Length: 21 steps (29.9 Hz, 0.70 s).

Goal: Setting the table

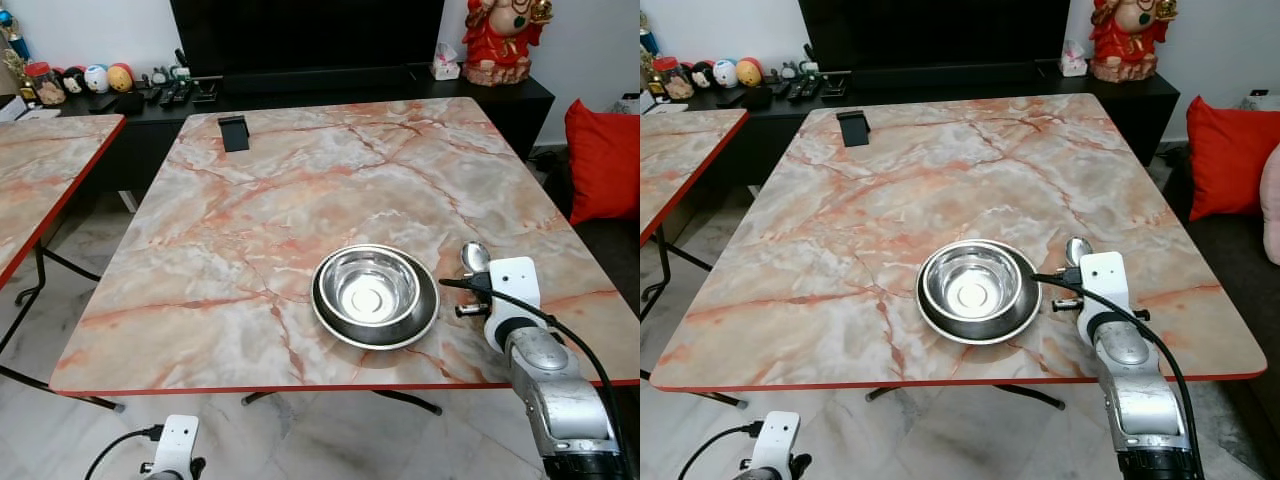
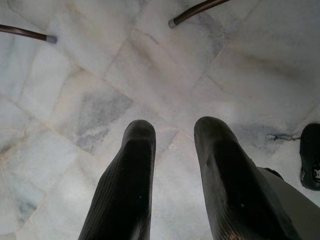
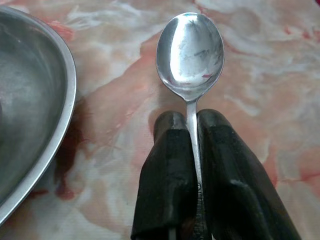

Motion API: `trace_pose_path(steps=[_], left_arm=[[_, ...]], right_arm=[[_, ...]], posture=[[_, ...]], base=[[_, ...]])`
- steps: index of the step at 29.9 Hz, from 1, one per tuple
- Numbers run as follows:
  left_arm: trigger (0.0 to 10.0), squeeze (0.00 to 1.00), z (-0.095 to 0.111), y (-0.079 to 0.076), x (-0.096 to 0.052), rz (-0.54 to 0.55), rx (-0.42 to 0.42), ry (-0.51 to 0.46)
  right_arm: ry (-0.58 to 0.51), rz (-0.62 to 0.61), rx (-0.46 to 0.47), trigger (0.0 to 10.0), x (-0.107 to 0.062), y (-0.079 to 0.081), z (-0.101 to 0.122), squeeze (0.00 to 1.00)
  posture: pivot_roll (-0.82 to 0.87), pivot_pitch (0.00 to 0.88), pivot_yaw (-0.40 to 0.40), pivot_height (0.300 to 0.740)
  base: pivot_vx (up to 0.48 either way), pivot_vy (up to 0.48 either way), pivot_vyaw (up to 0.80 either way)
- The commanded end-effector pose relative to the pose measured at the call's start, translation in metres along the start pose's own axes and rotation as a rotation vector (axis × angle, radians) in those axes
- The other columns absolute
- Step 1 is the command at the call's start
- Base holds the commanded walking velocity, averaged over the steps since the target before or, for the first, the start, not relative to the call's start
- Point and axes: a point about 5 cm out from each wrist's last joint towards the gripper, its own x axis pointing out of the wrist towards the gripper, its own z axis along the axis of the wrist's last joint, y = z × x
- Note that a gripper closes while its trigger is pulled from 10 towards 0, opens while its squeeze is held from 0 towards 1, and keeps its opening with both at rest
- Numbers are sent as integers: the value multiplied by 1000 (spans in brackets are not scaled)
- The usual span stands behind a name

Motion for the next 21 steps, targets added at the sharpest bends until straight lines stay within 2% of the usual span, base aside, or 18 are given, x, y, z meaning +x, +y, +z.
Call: trace_pose_path(steps=[1, 5, 21], left_arm=[[10000, 0, -1, 3, 0, 2, 12, 15], [10000, 0, -1, 3, 0, 0, 14, 14], [10000, 0, 0, 4, 0, -3, 17, 11]], right_arm=[[12, 9, 27, 10000, 1, -1, -3, 0], [1, 26, 92, 10000, 4, 0, -6, 0], [19, 46, 70, 10000, 9, -14, -17, 0]], posture=[[-77, 0, 60, 740], [-78, 0, 61, 740], [-73, 0, 70, 740]], base=[[0, 0, 0], [0, 0, 0], [0, 0, 0]])
